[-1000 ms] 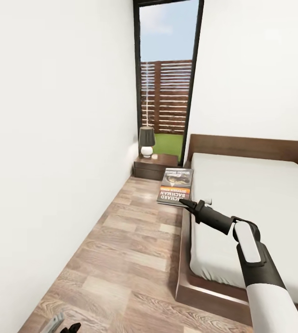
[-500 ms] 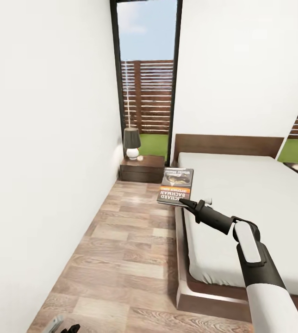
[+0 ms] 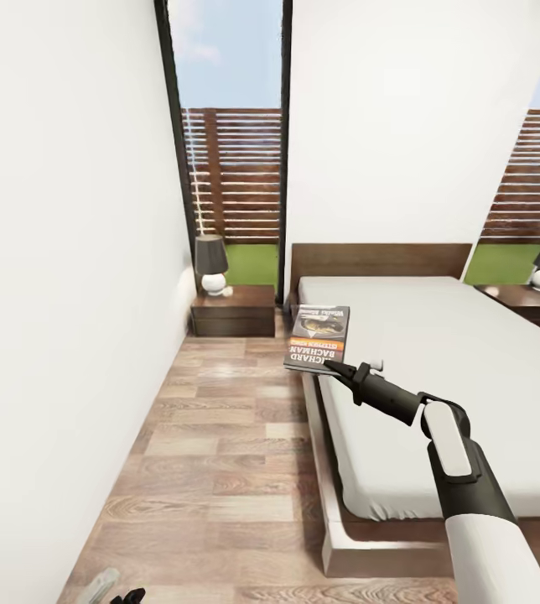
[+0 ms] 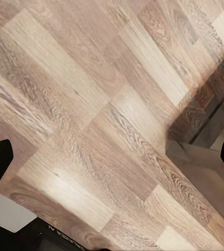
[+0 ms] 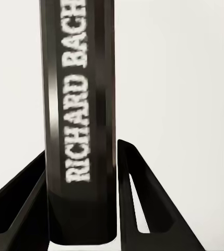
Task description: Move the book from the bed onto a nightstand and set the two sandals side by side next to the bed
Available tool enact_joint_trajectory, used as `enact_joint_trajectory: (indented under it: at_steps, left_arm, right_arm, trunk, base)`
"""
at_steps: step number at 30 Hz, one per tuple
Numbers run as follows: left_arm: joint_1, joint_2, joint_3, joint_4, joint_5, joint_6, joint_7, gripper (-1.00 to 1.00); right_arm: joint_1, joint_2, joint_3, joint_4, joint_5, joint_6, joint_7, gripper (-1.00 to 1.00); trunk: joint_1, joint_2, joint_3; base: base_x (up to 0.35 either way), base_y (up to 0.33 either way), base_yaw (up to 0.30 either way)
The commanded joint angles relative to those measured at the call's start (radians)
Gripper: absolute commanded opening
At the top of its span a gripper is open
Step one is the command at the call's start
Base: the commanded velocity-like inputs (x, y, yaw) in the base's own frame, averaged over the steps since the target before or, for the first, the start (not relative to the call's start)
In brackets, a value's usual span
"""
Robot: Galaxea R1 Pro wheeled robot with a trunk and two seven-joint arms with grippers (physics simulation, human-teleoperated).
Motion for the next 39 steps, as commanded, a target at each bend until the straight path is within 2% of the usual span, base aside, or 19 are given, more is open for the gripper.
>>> enact_joint_trajectory:
  at_steps: [1,8,13,17,20,24,35,39]
  left_arm:
    - [0.0,0.001,-0.002,-0.002,0.007,0.0,0.007,1.0]
    - [0.0,0.001,-0.002,-0.002,0.007,0.0,0.006,1.0]
    - [-0.011,-0.009,-0.002,0.006,0.007,0.0,0.008,1.0]
    - [-0.069,-0.048,-0.011,0.055,0.008,0.001,0.008,1.0]
    - [-0.114,-0.088,-0.04,0.109,0.005,0.0,0.018,1.0]
    - [-0.13,-0.1,-0.053,0.135,0.005,-0.002,0.023,1.0]
    - [-0.132,-0.1,-0.06,0.143,0.003,-0.002,0.024,1.0]
    - [-0.132,-0.1,-0.061,0.143,-0.007,-0.002,0.024,1.0]
  right_arm:
    - [-0.001,0.001,-0.002,0.0,0.008,0.003,0.009,-1.0]
    - [-0.002,-0.002,0.0,0.0,0.005,-0.012,0.013,-1.0]
    - [-0.002,-0.002,0.002,-0.002,0.003,-0.016,0.015,-1.0]
    - [-0.002,-0.001,0.004,-0.004,0.003,-0.017,0.015,-1.0]
    - [-0.002,0.002,0.005,-0.005,0.006,-0.018,0.013,-1.0]
    - [-0.002,-0.001,0.005,-0.006,0.003,-0.017,0.016,-1.0]
    - [-0.001,-0.002,0.003,-0.002,0.004,-0.018,0.02,-1.0]
    - [0.0,-0.002,0.003,-0.001,0.004,-0.018,0.021,-1.0]
  trunk:
    - [0.001,-0.001,-0.001]
    - [0.001,-0.001,-0.001]
    - [0.001,-0.001,-0.001]
    - [0.001,-0.001,-0.001]
    - [0.001,-0.001,-0.001]
    - [0.001,-0.001,-0.001]
    - [0.001,-0.001,-0.001]
    - [0.001,-0.001,-0.001]
  base:
    - [0.198,0.285,-0.265]
    - [0.197,0.285,-0.163]
    - [0.211,0.252,-0.033]
    - [0.212,0.226,-0.01]
    - [0.213,0.22,-0.004]
    - [0.229,0.218,-0.001]
    - [0.281,0.126,0.0]
    - [0.321,0.016,0.0]
